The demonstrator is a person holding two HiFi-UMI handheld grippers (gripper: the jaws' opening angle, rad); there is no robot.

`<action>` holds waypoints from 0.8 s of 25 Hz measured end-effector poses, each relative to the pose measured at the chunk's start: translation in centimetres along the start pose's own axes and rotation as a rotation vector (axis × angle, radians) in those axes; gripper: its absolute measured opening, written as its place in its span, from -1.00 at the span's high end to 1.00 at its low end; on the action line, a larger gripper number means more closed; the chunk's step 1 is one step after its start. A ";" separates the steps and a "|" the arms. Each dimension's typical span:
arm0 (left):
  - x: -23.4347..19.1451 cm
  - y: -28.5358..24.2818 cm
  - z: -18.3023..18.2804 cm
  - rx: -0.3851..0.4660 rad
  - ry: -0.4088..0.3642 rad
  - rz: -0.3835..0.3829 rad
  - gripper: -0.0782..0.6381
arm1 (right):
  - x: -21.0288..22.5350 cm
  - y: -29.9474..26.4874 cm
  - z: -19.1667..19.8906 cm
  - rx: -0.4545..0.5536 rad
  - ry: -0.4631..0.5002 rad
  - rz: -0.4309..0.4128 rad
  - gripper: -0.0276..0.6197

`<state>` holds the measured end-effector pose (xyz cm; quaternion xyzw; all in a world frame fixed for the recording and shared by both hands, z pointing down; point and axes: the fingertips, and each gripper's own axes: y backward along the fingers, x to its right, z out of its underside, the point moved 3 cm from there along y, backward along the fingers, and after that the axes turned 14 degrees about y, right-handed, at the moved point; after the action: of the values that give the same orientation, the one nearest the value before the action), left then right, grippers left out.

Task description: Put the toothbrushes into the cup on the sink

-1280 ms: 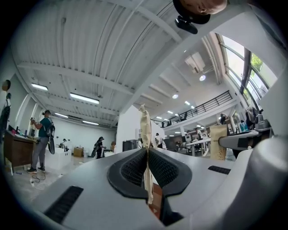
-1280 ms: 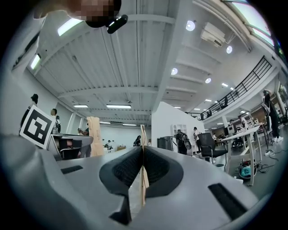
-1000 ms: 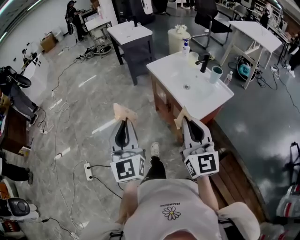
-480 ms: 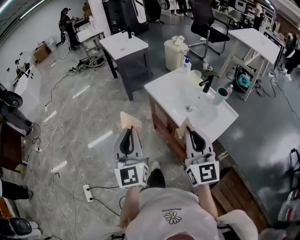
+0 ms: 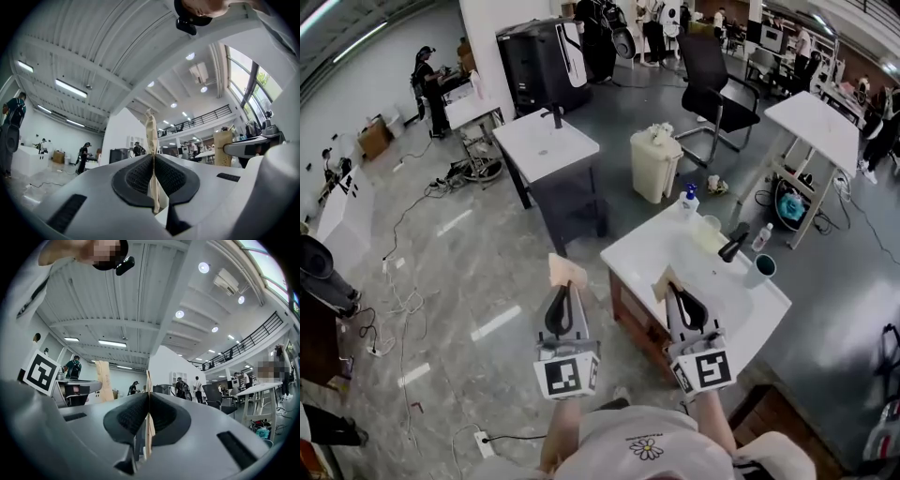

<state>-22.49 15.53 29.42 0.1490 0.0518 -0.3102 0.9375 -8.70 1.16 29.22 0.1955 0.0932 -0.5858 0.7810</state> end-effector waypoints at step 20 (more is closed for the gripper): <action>-1.3 -8.9 3.1 -0.026 0.059 0.011 0.71 | 3.2 -8.5 2.4 0.031 0.000 -0.003 0.87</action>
<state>-28.83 8.55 30.39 0.1463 0.0829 -0.2998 0.9391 -16.03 -4.66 28.50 0.2076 0.0843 -0.5882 0.7770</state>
